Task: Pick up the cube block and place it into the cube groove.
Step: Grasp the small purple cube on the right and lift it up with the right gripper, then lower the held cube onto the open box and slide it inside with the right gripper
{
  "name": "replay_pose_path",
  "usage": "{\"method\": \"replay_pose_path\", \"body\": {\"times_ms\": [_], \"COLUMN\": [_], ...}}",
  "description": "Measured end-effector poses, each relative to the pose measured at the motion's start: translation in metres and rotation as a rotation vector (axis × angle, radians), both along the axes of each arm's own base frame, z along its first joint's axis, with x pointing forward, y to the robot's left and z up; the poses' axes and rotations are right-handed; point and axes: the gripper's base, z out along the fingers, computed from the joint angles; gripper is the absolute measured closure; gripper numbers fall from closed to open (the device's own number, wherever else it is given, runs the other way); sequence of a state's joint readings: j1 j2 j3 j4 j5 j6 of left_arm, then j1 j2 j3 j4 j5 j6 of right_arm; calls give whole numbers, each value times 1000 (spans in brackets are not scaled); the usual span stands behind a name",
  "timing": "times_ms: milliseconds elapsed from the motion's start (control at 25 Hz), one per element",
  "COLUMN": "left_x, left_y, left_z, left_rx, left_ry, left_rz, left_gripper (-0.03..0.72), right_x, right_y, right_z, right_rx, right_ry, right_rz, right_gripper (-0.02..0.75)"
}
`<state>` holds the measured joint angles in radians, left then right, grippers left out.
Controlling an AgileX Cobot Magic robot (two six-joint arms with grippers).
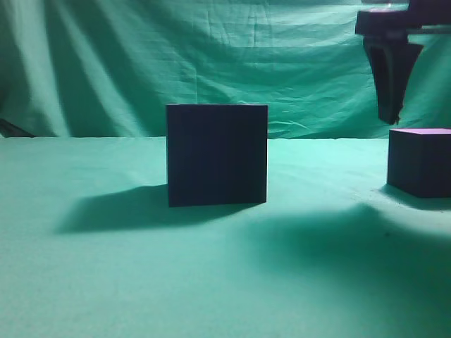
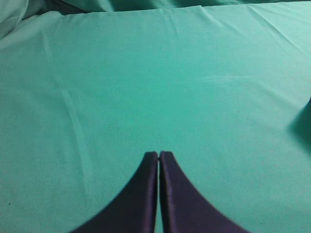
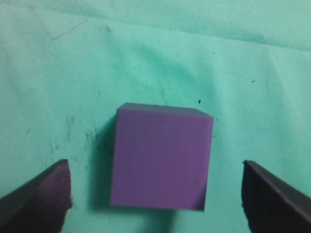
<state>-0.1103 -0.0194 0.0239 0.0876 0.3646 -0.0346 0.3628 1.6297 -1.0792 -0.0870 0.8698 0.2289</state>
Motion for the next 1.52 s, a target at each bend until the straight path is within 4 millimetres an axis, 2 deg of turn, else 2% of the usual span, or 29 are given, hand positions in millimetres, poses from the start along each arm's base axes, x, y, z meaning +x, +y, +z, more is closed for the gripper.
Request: {"method": "replay_pose_path", "body": {"times_ms": [200, 400, 440, 520, 640, 840, 1000, 1160, 1320, 1520], "left_x": [0, 0, 0, 0, 0, 0, 0, 0, 0, 0], "left_y": [0, 0, 0, 0, 0, 0, 0, 0, 0, 0], "left_z": [0, 0, 0, 0, 0, 0, 0, 0, 0, 0], "left_rx": [0, 0, 0, 0, 0, 0, 0, 0, 0, 0], "left_ry": [0, 0, 0, 0, 0, 0, 0, 0, 0, 0], "left_rz": [0, 0, 0, 0, 0, 0, 0, 0, 0, 0], "left_gripper": [688, 688, 688, 688, 688, 688, 688, 688, 688, 688], "right_x": [10, 13, 13, 14, 19, 33, 22, -6, -28, -26], "right_y": [2, 3, 3, 4, 5, 16, 52, 104, 141, 165], "right_z": [-18, -31, -31, -29, -20, 24, 61, 80, 87, 77], "right_rx": [-20, -33, -32, -31, -33, -17, -1, 36, 91, 133], "right_ry": [14, 45, 46, 43, 44, 20, 1, -11, -37, 11], "right_rz": [-13, -14, -18, -20, -27, -35, 56, 197, 255, 230], "right_gripper": [113, 299, 316, 302, 302, 302, 302, 302, 302, 302]}}
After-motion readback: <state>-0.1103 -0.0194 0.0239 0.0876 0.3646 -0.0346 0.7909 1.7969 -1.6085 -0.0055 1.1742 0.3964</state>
